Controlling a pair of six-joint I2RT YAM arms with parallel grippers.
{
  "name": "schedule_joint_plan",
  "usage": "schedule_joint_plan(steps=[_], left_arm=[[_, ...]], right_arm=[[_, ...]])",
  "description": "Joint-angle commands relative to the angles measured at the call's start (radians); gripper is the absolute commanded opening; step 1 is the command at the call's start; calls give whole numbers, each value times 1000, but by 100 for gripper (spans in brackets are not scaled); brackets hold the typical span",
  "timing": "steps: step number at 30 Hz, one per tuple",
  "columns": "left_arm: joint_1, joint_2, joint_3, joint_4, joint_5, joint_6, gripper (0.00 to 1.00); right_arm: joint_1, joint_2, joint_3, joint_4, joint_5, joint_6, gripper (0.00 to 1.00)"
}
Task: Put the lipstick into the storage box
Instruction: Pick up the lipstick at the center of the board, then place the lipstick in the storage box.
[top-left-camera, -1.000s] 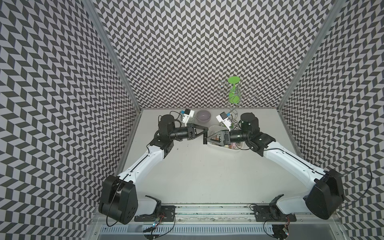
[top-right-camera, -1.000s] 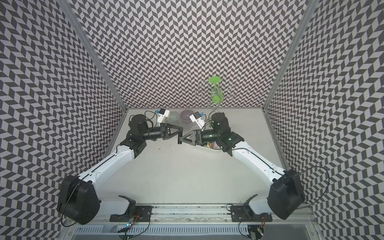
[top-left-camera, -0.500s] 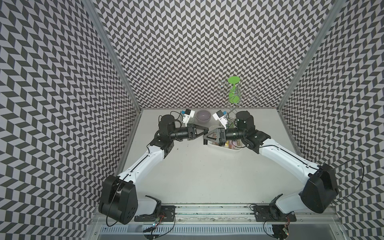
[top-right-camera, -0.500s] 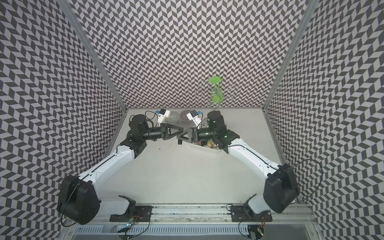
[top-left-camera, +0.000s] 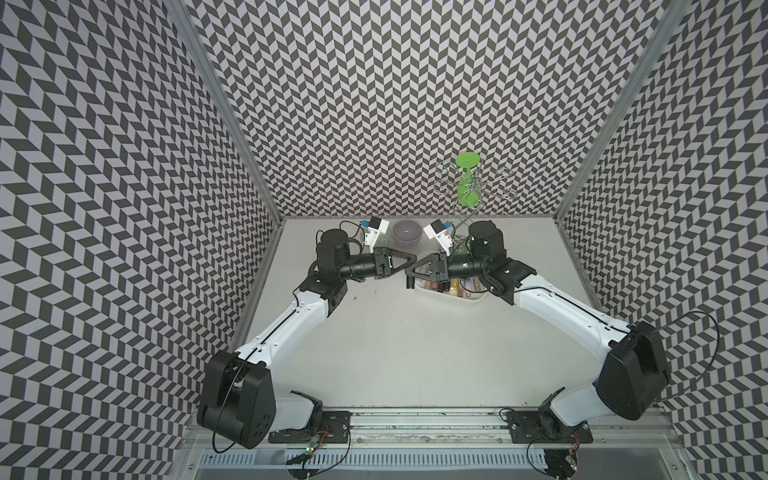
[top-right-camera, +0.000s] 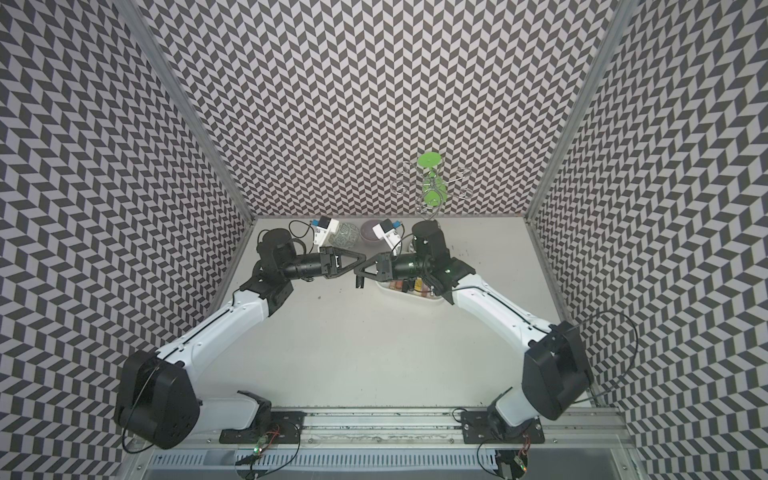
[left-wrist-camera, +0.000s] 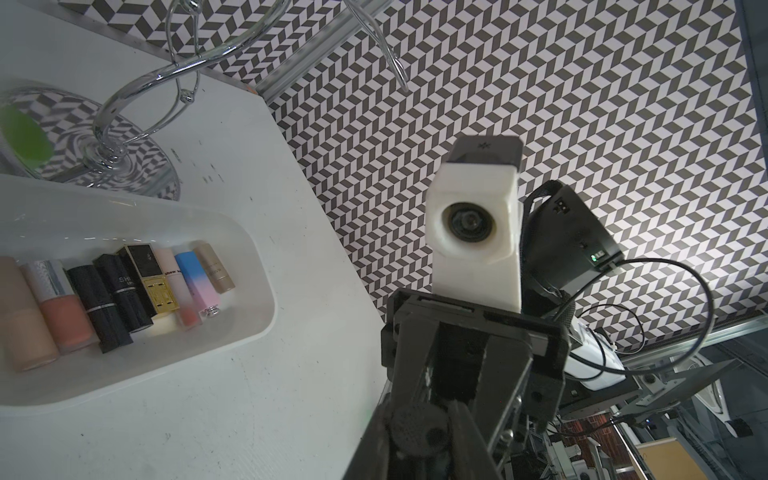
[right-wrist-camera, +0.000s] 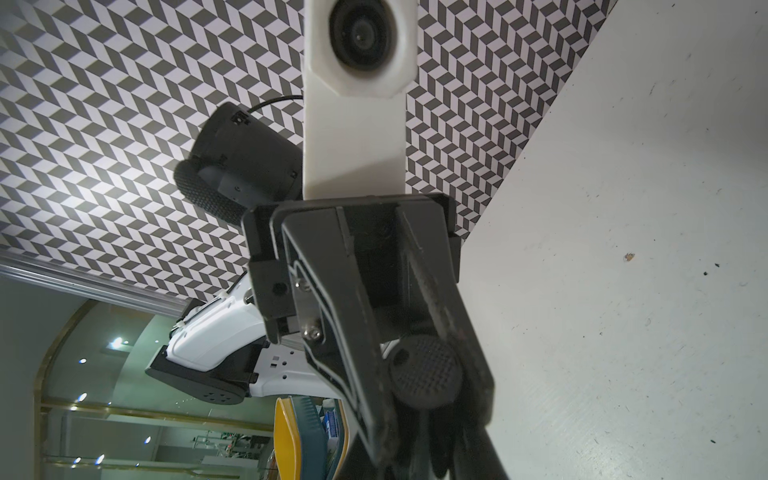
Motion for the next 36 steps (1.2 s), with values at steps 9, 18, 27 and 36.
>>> schedule_joint_plan(steps=[9,18,27,36], left_arm=[[11,-33,58,-127,-17,88,88],[45,-63,129,-445,-198,304,99],[56,-96,66,-681,-401,492,99],[56,-93,-22,-676,-373,509,99]], right_arm=[[12,-8,37,-45,86,-82,14],[-110,-23,82,-444,378,-243,14],[-268,49,110,-663,620,-367,15],[-287,193,160,-718,821,-432,15]])
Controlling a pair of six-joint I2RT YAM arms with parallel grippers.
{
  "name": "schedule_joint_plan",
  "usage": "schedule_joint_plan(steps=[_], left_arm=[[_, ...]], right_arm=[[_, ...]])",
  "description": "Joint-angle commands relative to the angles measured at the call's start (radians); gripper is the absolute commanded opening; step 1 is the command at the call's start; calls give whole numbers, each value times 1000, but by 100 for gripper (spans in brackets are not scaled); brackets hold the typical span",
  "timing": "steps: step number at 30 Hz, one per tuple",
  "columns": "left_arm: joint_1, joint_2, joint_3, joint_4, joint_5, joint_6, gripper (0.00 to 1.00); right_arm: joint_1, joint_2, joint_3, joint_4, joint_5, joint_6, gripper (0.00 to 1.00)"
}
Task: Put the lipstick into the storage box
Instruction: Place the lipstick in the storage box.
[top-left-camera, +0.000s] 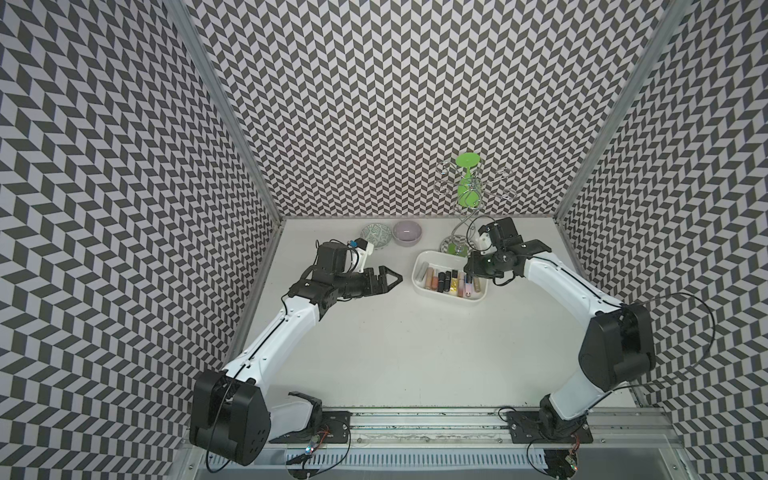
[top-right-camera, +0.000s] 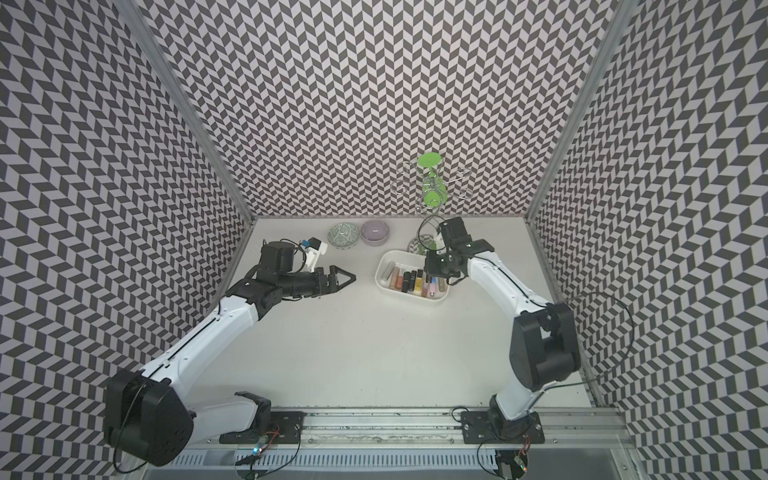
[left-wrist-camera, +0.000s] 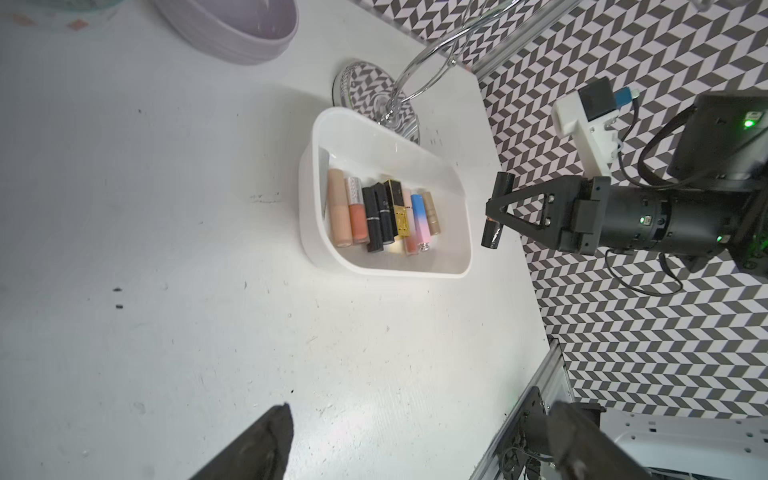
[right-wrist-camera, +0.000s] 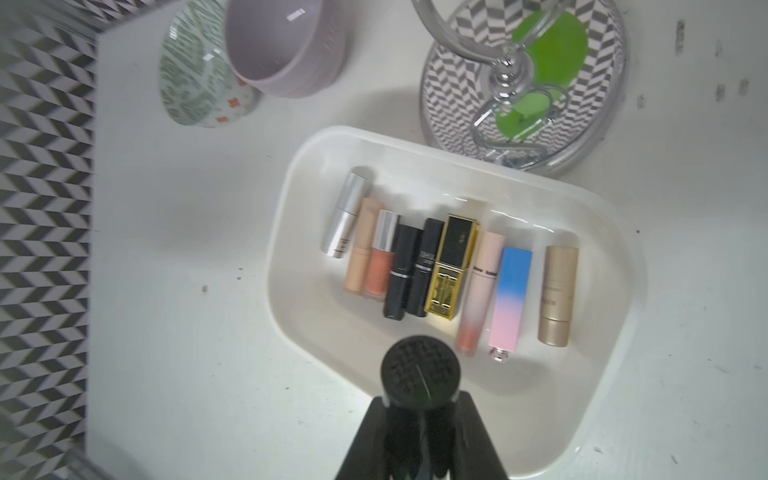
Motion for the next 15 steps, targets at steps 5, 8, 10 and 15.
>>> schedule_joint_plan(steps=[5,8,10,15], left_arm=[[4,-13,-15,-16,5,43,99],[4,-17,-19,-21,5,49,99],[4,-20,-22,-24,5,52,99],[5,-23,-25,-33,1,59,99]], right_arm=[[-7,97,46,-29,169,-59,15],[-6,133,56,-31,192,-65,15],[-6,155,63,-30,203,-68,15],[-7,206,78,-23,231,-74,15]])
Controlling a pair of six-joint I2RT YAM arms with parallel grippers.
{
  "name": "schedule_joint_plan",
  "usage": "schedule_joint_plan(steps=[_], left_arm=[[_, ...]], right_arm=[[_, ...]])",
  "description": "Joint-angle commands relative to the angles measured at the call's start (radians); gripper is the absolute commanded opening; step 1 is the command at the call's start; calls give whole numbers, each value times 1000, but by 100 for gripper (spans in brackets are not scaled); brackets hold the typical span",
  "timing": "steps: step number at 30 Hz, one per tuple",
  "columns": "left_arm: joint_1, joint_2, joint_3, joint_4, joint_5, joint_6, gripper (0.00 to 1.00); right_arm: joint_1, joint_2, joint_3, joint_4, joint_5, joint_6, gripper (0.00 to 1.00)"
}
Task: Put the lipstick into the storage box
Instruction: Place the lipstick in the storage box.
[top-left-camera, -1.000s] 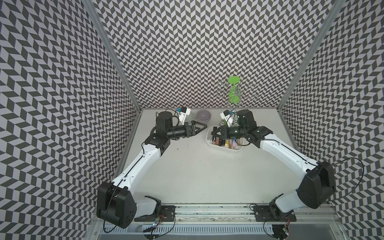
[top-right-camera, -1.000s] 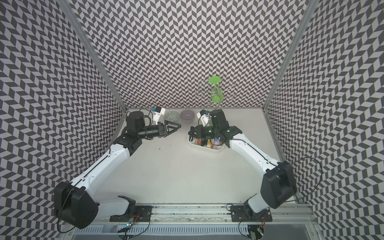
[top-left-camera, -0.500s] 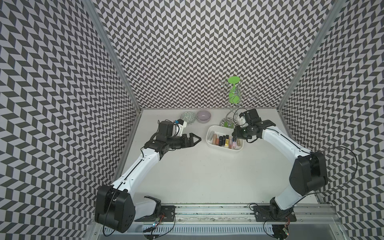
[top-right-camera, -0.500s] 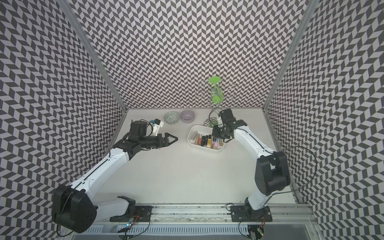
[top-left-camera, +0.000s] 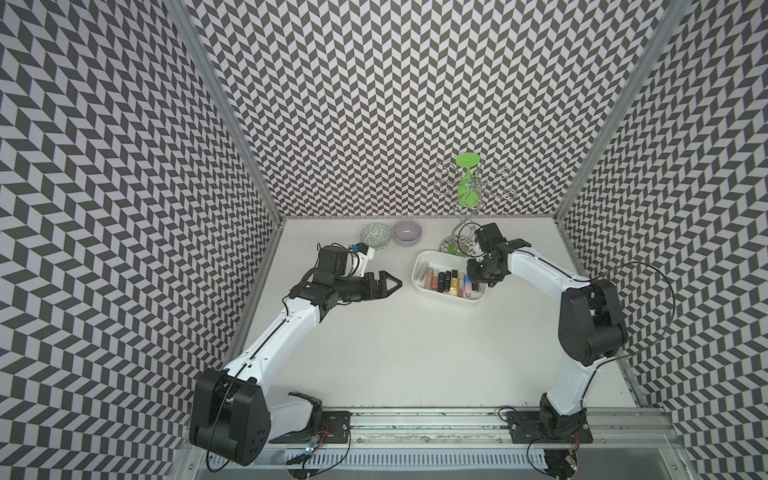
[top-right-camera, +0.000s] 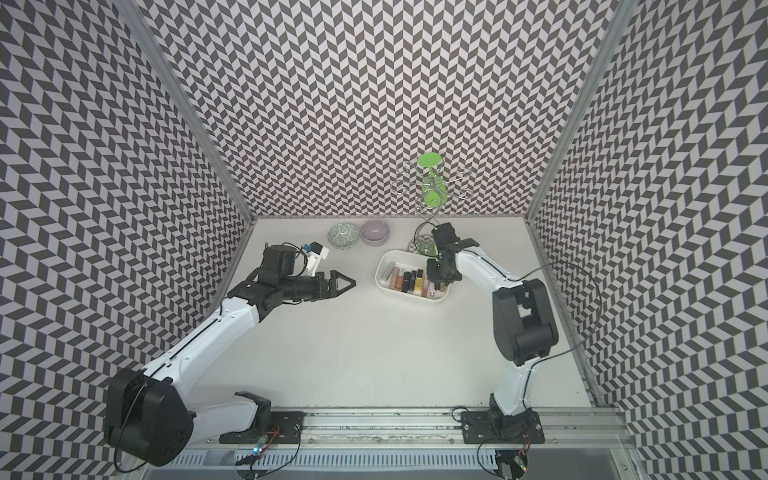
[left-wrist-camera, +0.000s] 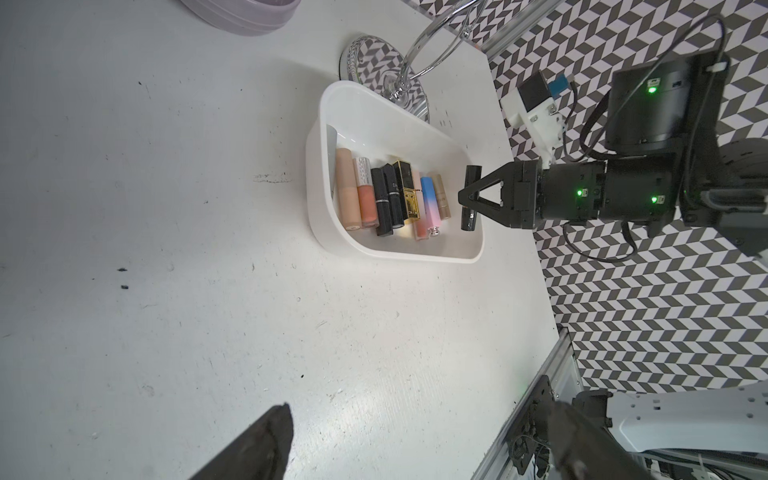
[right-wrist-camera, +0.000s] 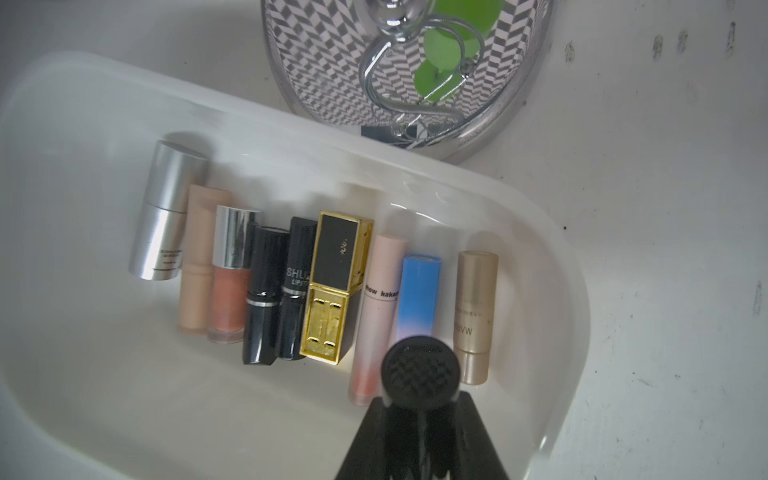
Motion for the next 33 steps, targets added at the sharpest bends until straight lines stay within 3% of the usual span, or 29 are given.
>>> schedule_joint_plan(steps=[1,18,27,33], left_arm=[[6,-23,-9,-20,-1,24,99],[10,-11,-14,-24,-4,25,99],[10,-7,-14,-24,-2,26,99],[11,-10,-15,-24,0,25,99]], right_arm=[[-2,34,32,9,52,-15,15],[-16,119,62,33,42,-21,18],[-22,118,63,36,34,-21,33],[-22,93,50,35,22,-20,37]])
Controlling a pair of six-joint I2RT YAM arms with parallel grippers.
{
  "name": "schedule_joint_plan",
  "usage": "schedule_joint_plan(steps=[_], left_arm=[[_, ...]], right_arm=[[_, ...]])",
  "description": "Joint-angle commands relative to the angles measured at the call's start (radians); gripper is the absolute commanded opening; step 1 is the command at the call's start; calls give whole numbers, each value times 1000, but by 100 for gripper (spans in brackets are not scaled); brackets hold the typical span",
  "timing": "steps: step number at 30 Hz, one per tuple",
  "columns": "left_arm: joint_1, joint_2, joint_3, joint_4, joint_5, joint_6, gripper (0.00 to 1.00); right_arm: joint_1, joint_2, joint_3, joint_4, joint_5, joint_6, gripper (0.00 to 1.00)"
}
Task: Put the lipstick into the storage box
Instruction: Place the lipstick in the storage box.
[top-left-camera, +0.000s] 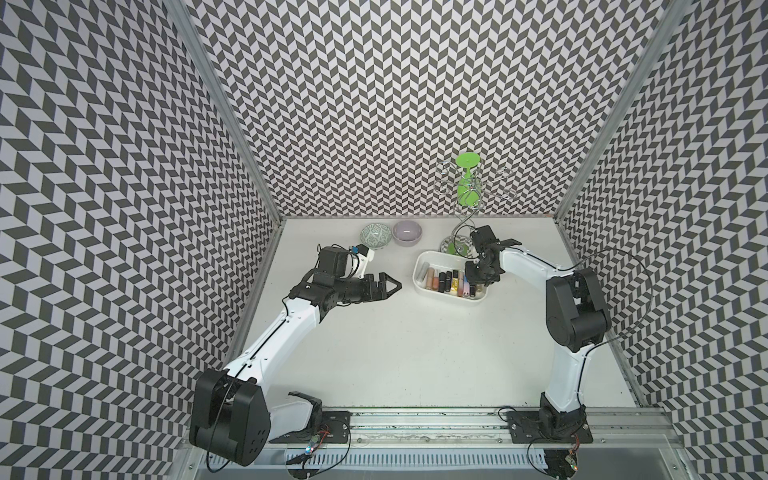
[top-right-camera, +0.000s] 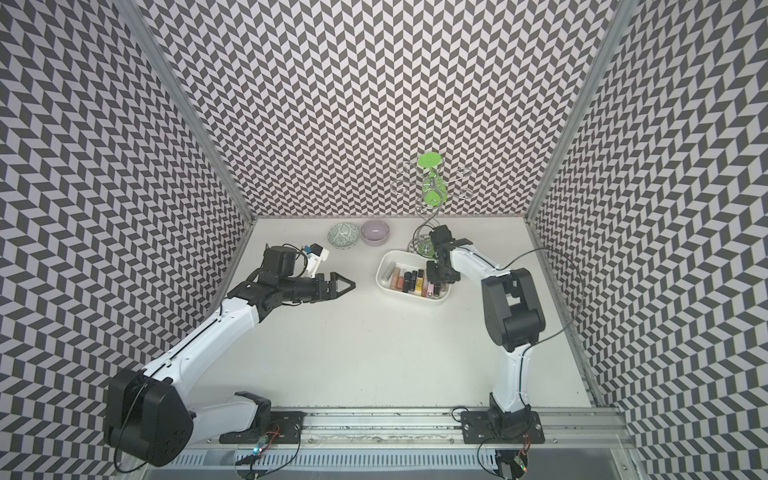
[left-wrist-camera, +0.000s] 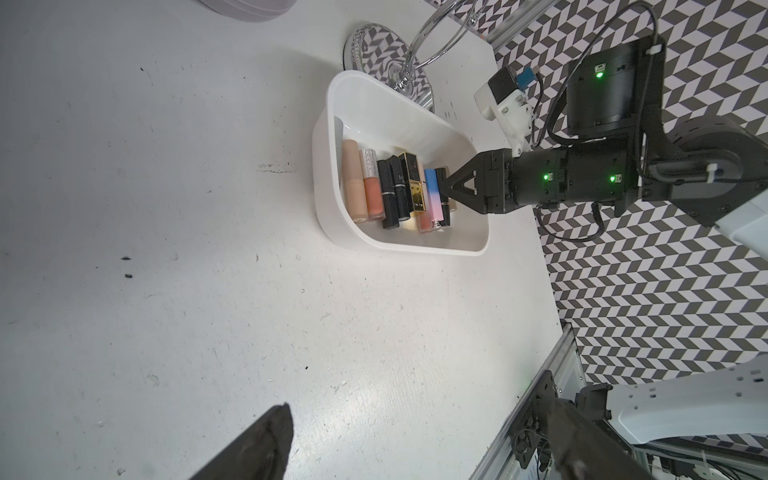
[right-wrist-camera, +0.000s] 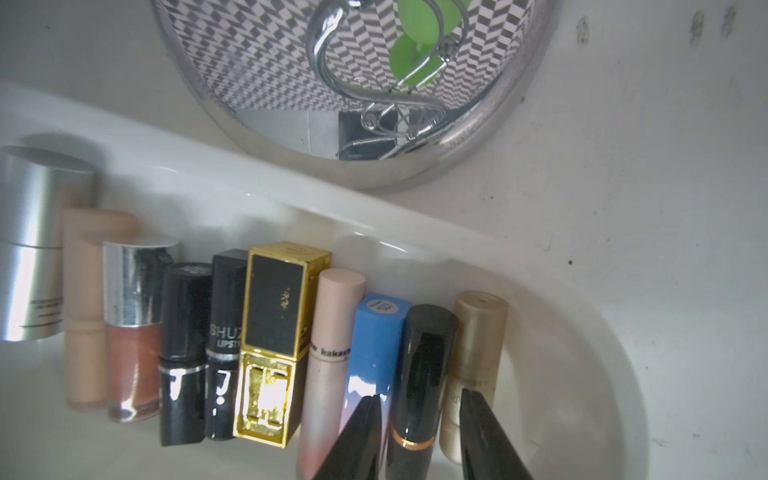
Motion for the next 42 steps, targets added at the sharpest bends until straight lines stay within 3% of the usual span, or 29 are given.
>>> schedule_joint_plan(steps=[1,5,14,28,37,42], left_arm=[[5,-8,-9,-7,1,17,99],[6,-11,-8,-6,1,12,99],[6,-20,-20,17,3,-13,99],[7,-61,-42,31,-69,-16,99],[9,-175,-36,-9,-242,29,99],[9,-227,-40,-54,-435,30,99]], right_arm=[[-9,-24,3,16,-6,-1,37],[-9,-65,-19,35,-41,8,37],[-9,-157,-106,165,-312,1,38],[-2,-524,-382,443,-671,-10,48],[34,-890,-682,745,-692,-130,53],[40,-1105,-873,968,-646,-169,72]])
